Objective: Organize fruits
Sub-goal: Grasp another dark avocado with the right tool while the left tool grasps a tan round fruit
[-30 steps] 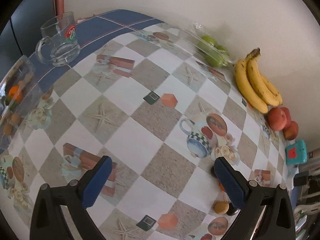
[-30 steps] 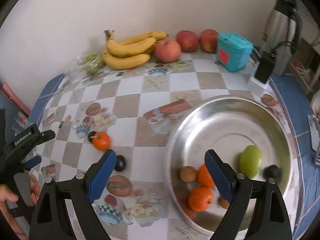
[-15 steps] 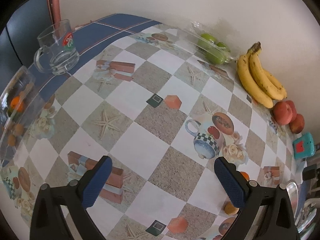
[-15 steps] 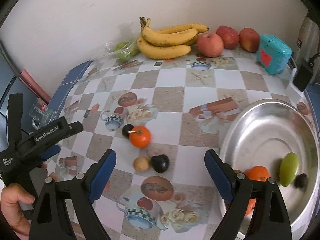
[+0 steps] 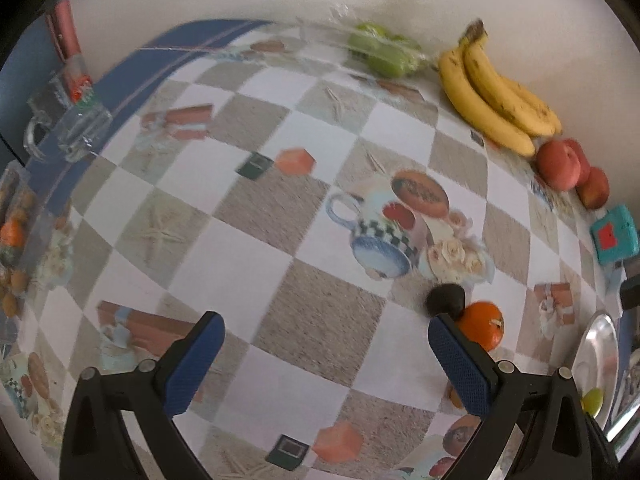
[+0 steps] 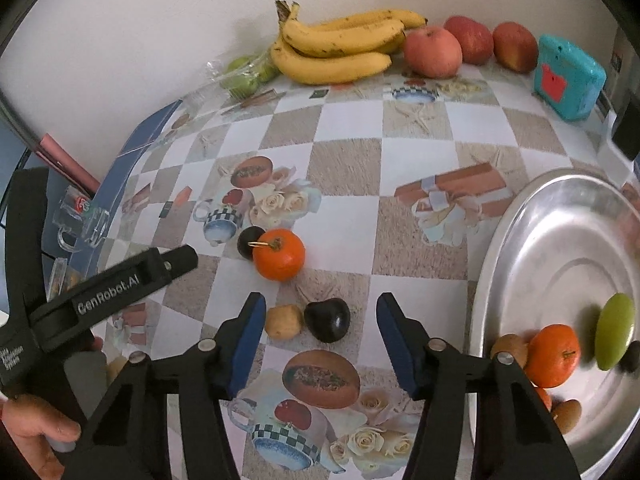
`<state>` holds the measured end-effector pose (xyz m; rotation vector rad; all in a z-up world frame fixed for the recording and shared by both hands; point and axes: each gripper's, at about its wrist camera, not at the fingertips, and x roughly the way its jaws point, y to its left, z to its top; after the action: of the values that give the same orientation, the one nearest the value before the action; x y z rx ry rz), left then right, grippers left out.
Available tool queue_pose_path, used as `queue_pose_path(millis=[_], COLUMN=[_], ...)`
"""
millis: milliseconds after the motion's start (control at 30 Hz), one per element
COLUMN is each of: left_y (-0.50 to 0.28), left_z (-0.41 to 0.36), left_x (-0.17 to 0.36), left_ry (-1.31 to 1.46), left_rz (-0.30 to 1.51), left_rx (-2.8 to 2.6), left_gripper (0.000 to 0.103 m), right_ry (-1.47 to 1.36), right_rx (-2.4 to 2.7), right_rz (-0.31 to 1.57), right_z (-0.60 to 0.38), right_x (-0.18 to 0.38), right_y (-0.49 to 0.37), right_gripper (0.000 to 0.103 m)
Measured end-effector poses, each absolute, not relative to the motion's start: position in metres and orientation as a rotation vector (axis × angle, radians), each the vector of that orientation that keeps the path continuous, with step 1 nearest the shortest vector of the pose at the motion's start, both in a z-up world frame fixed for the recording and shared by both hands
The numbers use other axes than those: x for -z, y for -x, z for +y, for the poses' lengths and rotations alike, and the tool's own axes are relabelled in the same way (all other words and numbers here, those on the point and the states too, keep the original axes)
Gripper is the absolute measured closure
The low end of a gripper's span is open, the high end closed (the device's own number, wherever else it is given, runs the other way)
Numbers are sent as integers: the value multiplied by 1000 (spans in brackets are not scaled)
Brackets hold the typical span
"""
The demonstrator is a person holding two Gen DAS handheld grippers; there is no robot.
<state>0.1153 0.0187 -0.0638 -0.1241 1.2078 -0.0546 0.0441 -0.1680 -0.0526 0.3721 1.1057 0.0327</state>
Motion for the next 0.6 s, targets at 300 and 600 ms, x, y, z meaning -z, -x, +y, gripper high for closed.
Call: queue_pose_path(millis=[300, 600], left_y=[-111, -109], left_z=[1, -11], left_x=[74, 72], left_ry=[90, 59], left_rz=[1249, 1250], left_rx=[92, 126], left_gripper=[0, 0], right_ry=[-439, -490], right_rx=[-42, -43], right_rz=[1136, 1142], right_z=[-172, -175], right_x=[73, 78], right_y=[-49, -49], right_gripper=[56, 69])
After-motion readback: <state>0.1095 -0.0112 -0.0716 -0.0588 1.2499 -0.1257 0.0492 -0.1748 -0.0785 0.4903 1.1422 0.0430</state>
